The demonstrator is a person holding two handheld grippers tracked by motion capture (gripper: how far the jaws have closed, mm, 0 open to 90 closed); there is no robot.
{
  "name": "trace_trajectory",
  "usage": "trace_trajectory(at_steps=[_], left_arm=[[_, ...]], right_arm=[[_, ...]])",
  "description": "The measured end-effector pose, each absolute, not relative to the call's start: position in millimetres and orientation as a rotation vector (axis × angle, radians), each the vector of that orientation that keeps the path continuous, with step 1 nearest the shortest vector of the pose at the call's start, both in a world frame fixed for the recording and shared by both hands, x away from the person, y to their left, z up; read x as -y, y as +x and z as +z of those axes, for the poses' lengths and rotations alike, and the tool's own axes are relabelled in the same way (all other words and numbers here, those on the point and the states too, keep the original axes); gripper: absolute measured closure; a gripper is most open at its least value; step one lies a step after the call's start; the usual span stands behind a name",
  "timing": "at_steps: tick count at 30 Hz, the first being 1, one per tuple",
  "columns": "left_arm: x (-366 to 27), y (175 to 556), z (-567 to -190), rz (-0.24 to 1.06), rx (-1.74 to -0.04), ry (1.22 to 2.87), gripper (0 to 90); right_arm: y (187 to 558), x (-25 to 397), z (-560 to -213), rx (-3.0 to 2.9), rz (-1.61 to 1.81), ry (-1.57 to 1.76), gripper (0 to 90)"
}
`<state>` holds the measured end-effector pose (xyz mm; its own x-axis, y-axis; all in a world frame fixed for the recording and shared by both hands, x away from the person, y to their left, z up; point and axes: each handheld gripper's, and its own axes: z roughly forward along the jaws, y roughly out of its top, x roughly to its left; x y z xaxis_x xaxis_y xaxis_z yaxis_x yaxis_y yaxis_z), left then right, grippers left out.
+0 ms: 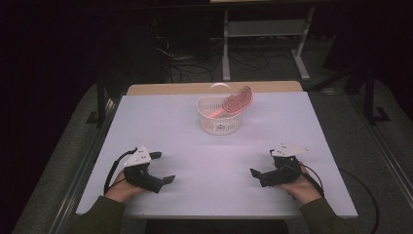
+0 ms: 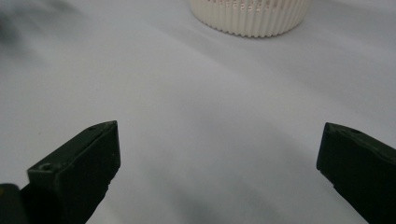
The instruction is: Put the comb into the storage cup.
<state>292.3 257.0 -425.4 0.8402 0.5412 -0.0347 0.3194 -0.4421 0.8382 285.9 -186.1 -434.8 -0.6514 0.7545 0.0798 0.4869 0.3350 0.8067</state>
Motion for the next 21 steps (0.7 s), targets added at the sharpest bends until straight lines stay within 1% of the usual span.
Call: trace_trajectory(at_steps=[10,21], left_arm=[[-257.6,291.9,-425.1,0.306,-0.627,2.069,0.7],[-257.8,292.0,-425.1,0.310,-0.628,2.068,0.7]], right_arm=[[277.4,191.8,-440.8,-2.316,1.193,1.111,0.0],[277.9,191.7,-444.4,-2.342,1.154,1.099,0.0]])
